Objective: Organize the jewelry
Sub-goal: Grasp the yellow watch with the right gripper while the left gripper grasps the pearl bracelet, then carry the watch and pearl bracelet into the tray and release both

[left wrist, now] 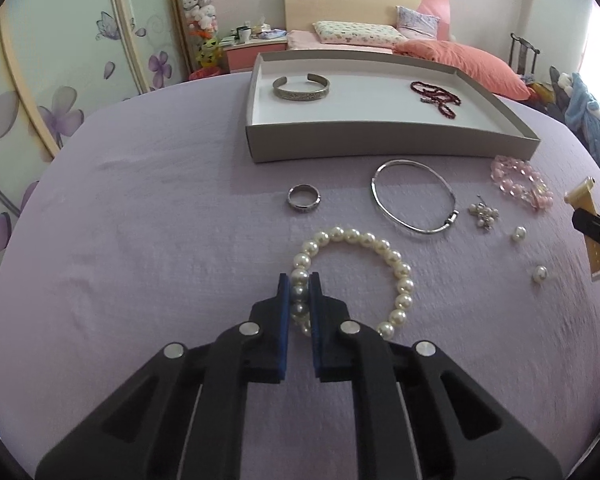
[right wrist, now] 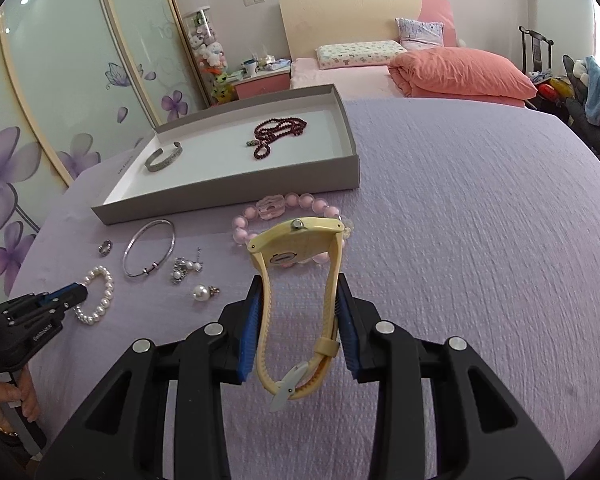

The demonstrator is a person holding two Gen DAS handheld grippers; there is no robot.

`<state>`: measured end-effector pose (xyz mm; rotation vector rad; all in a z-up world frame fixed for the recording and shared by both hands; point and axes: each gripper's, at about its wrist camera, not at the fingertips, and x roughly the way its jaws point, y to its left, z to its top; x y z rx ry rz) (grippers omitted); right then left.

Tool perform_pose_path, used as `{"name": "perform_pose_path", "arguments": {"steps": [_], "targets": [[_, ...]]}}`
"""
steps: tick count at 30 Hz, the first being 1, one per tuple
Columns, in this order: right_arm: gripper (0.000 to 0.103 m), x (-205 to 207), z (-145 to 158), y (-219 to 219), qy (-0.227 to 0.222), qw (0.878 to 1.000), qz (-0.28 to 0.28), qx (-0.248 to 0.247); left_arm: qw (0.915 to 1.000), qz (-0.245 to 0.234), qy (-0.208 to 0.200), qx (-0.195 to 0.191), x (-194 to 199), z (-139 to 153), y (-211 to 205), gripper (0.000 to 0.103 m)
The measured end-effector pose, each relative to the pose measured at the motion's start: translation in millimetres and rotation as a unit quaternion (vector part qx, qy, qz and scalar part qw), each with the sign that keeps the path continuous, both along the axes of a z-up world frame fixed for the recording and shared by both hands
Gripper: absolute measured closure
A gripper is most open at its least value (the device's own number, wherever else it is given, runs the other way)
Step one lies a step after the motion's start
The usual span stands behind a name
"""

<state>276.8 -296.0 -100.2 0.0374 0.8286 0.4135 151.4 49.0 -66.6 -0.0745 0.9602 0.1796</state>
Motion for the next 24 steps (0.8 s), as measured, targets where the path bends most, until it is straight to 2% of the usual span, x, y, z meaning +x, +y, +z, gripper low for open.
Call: {"name": "perform_pose_path", "arguments": {"steps": [4, 15, 24], "targets": [[0.067, -5, 10, 1, -0.014, 1.000, 0.006, 0.007, 0.9997, -0.006, -0.017, -0.015, -7, 12, 2, 0.094], [0.067, -7, 25, 11, -0.033, 0.999, 0.018, 0.014, 0.9948, -0.017, -0.094, -0.035, -16, 76, 7, 0.094], [0.067, -8, 26, 16, -0.034, 0.999, 0.024, 0.012, 0.9928, -0.017, -0.112, -0.039, -13, 91, 7, 0.094]]}}
